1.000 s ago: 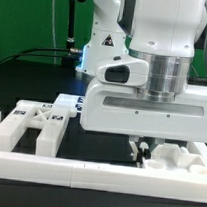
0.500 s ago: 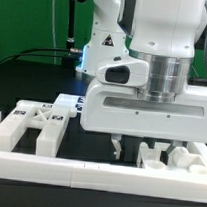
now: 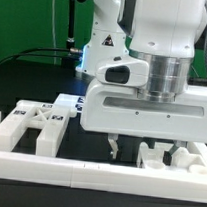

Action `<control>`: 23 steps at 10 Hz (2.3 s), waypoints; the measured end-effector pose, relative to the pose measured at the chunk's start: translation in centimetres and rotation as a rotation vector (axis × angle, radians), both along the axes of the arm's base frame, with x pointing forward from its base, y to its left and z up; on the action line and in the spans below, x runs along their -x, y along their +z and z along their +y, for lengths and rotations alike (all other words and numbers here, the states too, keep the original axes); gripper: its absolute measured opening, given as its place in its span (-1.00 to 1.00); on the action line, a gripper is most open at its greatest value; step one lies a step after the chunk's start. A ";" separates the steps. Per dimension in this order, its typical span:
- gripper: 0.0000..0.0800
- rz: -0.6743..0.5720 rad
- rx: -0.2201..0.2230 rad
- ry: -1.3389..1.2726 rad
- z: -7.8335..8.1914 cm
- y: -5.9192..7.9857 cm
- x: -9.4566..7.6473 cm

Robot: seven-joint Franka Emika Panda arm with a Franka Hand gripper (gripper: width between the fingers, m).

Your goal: Assemble chair

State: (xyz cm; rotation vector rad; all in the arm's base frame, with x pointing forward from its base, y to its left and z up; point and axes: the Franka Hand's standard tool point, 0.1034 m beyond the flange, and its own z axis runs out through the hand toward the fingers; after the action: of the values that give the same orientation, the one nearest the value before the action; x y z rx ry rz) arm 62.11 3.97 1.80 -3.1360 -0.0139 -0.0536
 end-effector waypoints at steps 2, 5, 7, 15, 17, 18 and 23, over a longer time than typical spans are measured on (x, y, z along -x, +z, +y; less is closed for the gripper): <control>0.62 0.003 -0.001 0.004 0.1 0.3 0.0; 0.62 0.012 -0.004 0.036 -0.2 4.5 0.9; 0.62 0.032 -0.005 0.033 0.5 5.6 1.7; 0.62 0.583 0.008 0.038 0.3 3.8 9.7; 0.62 0.666 0.011 0.039 0.3 4.0 10.1; 0.62 0.750 0.014 0.039 0.3 3.9 10.7; 0.62 0.902 0.044 0.029 1.6 1.9 12.7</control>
Offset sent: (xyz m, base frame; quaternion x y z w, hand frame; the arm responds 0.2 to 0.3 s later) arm -0.0259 -0.0025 0.0486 0.0119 -0.0400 -0.0254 0.9988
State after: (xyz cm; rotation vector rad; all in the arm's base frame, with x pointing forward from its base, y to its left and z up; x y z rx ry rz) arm 49.43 5.57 3.70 -2.8798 -0.0547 1.3352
